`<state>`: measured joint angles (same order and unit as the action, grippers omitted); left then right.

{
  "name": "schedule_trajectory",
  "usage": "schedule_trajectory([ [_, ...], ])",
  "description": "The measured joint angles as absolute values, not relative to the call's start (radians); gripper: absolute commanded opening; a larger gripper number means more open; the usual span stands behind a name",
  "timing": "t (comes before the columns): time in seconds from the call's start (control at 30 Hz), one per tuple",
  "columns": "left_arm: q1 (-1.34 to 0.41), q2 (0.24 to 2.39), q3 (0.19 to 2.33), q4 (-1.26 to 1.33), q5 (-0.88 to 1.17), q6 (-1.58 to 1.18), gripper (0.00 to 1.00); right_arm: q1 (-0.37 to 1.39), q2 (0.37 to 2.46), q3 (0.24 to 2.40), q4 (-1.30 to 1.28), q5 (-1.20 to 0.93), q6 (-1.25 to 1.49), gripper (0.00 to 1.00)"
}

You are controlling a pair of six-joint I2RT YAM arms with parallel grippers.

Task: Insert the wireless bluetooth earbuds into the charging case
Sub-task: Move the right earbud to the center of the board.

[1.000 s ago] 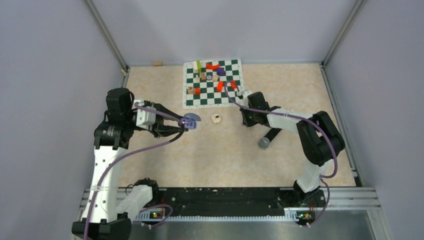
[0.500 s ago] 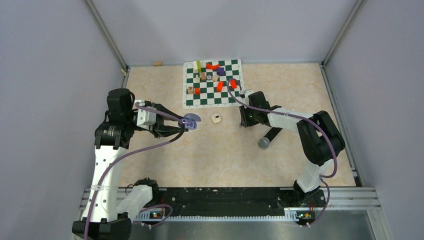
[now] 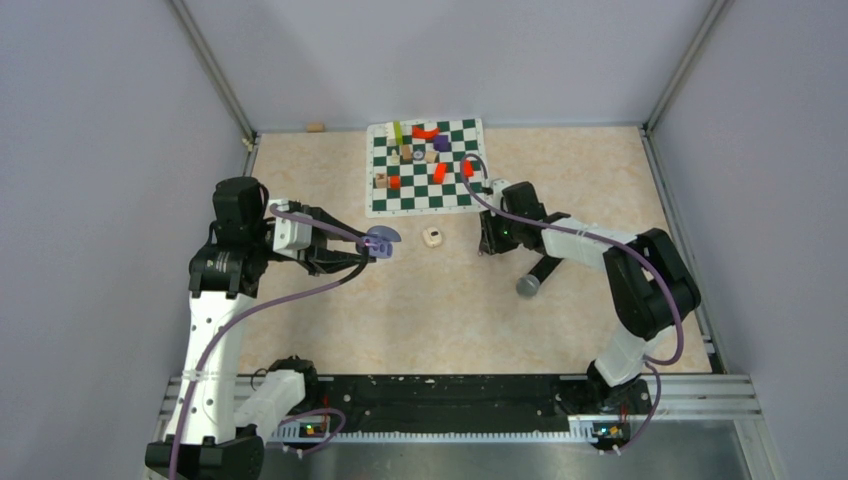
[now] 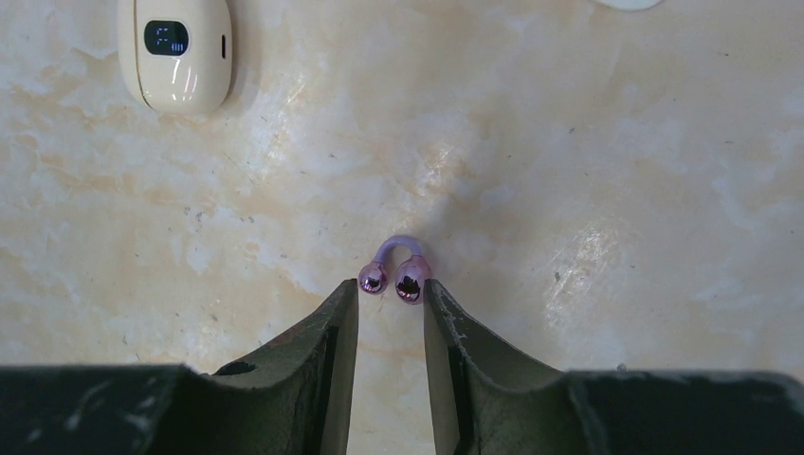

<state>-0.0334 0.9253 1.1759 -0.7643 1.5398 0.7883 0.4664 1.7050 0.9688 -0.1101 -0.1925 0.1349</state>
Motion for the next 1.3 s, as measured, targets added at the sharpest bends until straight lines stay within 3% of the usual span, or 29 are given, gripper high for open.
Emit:
schedule_trajectory([
  [0.97, -0.028, 0.925, 1.174, -0.764, 1.54, 0.789, 0.0, 0.455, 1.755, 0.969, -0.097, -0.385, 0.147, 0.35],
  [1.3, -0.027, 0.925, 1.174, -0.764, 1.54, 0.792, 0.0, 0.341, 1.749, 0.968, -0.057, -0.479, 0.247, 0.31],
])
